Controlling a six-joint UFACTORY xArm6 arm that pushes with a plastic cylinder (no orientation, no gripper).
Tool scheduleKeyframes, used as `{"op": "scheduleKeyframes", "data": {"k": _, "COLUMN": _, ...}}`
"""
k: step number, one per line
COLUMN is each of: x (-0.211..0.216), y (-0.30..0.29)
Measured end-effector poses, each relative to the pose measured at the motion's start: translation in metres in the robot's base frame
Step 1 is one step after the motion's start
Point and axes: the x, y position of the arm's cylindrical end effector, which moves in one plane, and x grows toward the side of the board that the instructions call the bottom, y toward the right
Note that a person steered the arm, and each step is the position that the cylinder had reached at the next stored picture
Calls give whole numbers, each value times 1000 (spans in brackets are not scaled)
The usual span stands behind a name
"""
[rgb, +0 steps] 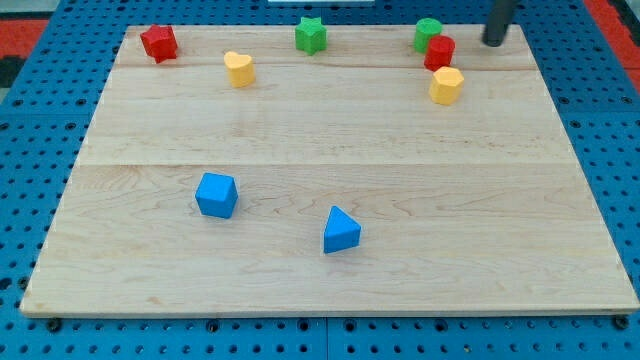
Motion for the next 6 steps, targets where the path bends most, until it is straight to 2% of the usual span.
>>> {"op": "scheduleKeyframes", "data": {"k": 1, "x": 44, "y": -69}}
{"op": "scheduleKeyframes", "data": {"k": 2, "x": 95, "y": -106}}
{"op": "scheduleKeyframes", "data": {"k": 3, "x": 126, "y": -126}}
{"op": "scheduleKeyframes", "data": {"k": 4, "x": 228, "y": -81}}
{"op": "scheduleKeyframes", "data": {"k": 5, "x": 327, "y": -102}}
{"op": "scheduleKeyframes", "data": {"k": 6, "x": 345, "y": -203}}
